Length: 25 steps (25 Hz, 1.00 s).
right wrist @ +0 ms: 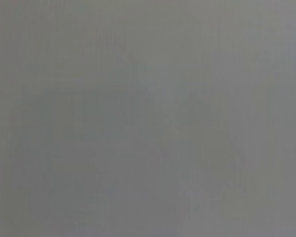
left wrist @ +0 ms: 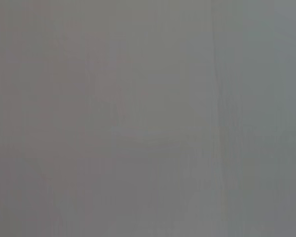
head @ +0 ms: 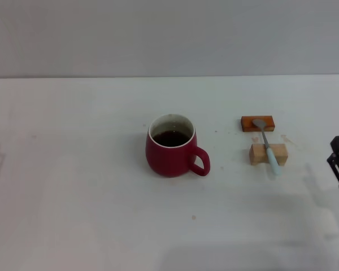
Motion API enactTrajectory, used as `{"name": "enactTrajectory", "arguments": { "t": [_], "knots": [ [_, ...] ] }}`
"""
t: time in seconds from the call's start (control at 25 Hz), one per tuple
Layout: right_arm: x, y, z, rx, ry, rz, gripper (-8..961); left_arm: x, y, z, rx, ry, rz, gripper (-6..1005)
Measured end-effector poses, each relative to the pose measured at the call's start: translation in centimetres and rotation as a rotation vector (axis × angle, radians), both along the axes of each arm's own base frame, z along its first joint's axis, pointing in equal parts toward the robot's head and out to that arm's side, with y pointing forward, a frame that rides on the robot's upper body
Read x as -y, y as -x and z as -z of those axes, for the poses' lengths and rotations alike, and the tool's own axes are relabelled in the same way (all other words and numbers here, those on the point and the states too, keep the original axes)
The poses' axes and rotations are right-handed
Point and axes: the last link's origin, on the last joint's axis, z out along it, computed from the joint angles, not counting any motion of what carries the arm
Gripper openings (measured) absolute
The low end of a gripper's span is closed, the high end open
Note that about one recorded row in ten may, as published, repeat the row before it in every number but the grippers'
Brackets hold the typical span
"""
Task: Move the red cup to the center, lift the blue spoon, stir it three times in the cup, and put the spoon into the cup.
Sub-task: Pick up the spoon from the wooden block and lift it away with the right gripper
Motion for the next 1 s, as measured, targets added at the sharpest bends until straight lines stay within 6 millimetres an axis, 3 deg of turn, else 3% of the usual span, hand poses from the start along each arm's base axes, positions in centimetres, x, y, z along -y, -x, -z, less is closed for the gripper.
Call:
{"name": "enactTrajectory", "arguments": {
  "t": [1.0],
  "knots": [
    [-1.6,0.5,4.1,0.021,0.244,0.053,784,-0.2,-0.6,0.5,-0.008,0.029,0.032,850]
  ]
}}
